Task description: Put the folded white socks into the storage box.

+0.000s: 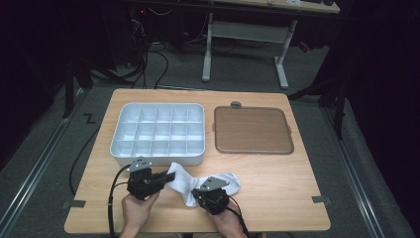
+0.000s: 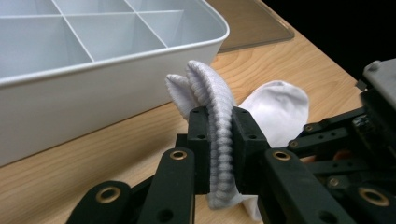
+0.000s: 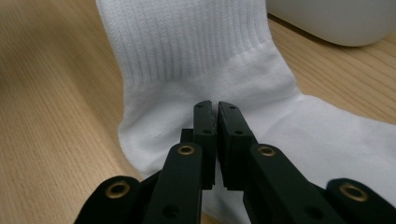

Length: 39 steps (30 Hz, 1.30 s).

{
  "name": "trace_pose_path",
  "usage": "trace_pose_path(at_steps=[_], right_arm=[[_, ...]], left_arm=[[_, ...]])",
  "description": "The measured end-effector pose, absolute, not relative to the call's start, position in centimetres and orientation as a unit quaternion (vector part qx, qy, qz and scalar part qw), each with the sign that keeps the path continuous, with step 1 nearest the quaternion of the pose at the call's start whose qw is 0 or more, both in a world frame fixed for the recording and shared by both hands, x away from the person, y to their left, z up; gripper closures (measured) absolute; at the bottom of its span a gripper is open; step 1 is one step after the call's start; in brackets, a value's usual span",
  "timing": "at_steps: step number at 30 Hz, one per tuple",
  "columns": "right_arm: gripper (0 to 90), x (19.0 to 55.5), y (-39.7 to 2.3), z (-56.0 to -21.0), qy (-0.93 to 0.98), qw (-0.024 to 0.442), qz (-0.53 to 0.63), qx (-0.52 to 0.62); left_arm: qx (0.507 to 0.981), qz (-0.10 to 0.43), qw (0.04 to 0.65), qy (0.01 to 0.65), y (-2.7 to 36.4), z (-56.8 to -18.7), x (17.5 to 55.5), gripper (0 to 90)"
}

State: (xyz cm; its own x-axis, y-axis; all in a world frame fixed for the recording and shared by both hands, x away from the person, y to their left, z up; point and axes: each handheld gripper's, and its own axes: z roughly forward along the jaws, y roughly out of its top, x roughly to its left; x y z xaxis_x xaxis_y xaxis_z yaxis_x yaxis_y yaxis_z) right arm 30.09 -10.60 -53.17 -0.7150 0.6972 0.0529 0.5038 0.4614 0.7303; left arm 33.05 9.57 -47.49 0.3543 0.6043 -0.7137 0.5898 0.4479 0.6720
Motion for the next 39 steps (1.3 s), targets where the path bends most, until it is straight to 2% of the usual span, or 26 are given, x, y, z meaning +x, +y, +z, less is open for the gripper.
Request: trace_pose_path(at_steps=[16,20,26,36,39], right_arm=[[86.3,31.1,-7.5,-53.2,0.852,0.108,0.386,0.337],[75.6,31.0,-7.7,-52.8,0.852,0.105,0.381,0.342],[74.1,30.4,-9.7,-51.3,0.843,0.127,0.385,0.354],[74.2,31.0,-16.0,-50.0,0.805,0.176,0.385,0.414],[70.3,31.2,-17.6,-49.9,0.795,0.184,0.382,0.433]], left_arm=[[0.524,0.001,0.645,0.557,9.1,-46.8,33.0,79.9],[0.534,0.009,0.638,0.554,9.2,-46.9,33.0,80.0],[0.537,0.009,0.631,0.56,9.6,-47.0,33.1,80.1],[0.539,0.012,0.626,0.563,9.6,-47.1,33.3,79.9],[0.54,0.011,0.625,0.564,9.7,-47.0,33.3,79.9]])
